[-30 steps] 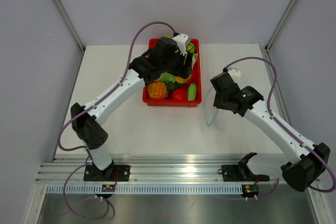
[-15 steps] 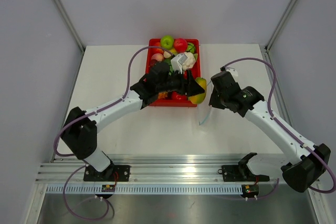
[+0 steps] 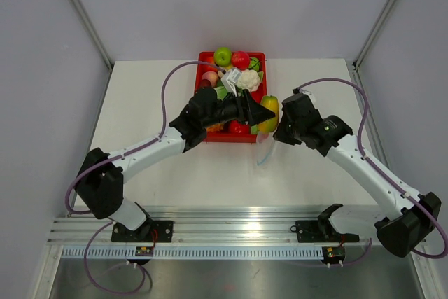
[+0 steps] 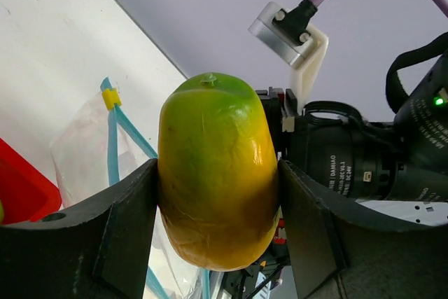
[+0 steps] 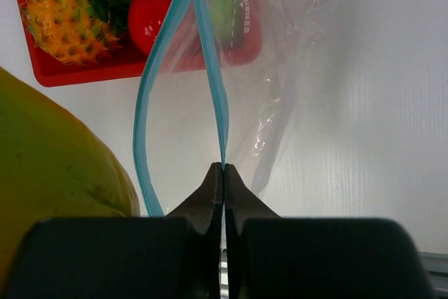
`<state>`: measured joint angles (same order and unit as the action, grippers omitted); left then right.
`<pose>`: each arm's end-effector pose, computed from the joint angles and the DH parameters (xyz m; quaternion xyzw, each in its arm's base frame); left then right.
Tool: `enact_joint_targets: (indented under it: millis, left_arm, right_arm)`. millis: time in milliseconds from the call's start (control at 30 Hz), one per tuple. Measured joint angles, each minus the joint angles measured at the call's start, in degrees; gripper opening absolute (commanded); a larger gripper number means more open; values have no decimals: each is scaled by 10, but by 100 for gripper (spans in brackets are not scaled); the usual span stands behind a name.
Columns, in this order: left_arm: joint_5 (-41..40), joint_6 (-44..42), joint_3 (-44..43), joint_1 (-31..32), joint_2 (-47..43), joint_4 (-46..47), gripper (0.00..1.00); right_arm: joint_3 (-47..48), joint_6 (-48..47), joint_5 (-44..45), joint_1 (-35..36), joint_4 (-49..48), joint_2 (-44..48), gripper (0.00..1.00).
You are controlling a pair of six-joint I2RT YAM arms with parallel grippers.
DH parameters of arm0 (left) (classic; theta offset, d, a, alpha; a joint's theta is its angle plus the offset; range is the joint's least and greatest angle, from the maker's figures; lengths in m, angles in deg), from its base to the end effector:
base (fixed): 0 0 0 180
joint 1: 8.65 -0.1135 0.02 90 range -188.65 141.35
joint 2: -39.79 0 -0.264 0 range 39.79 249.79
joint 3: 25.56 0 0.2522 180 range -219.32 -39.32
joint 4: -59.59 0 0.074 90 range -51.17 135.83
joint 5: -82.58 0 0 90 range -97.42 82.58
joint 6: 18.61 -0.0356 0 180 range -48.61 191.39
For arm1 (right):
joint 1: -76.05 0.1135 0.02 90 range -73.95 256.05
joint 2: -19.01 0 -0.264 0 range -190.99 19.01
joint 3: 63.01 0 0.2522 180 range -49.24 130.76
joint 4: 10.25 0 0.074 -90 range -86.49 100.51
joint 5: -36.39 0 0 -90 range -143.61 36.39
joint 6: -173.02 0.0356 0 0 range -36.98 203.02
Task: Place the food in the zip-top bag and seal the zipper
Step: Place the fake fruit in the zipper food storage bag.
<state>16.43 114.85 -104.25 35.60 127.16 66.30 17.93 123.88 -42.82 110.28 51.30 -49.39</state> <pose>0.2505 -0.2641 0.3355 0.1484 0.7026 -0.5782 0.3873 0.2026 0.1298 0.3315 0.0868 0.9291 0.1426 0.3300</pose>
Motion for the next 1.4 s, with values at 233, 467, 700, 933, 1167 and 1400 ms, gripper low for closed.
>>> enact_joint_targets:
  millis: [233,467,700,933,1167,1400]
  left_arm:
    - [-1,2,26,2,0,1,0]
    - [-12,-7,37,8,0,-6,0]
    - [-35,-36,37,9,0,-43,0]
    - [-50,-64,37,15,16,-87,0]
    - [-45,-88,26,30,53,-138,0]
    - [-36,-96,15,32,55,-150,0]
  right_arm:
    - [0,22,-9,-1,-9,21,0]
    - [0,42,-14,-4,-21,37,0]
    - [-2,53,-15,-7,-26,38,0]
    - [-12,65,-29,-7,-45,47,0]
    - [-23,73,-45,-8,-75,50,0]
    - [-39,77,-58,-8,-93,47,0]
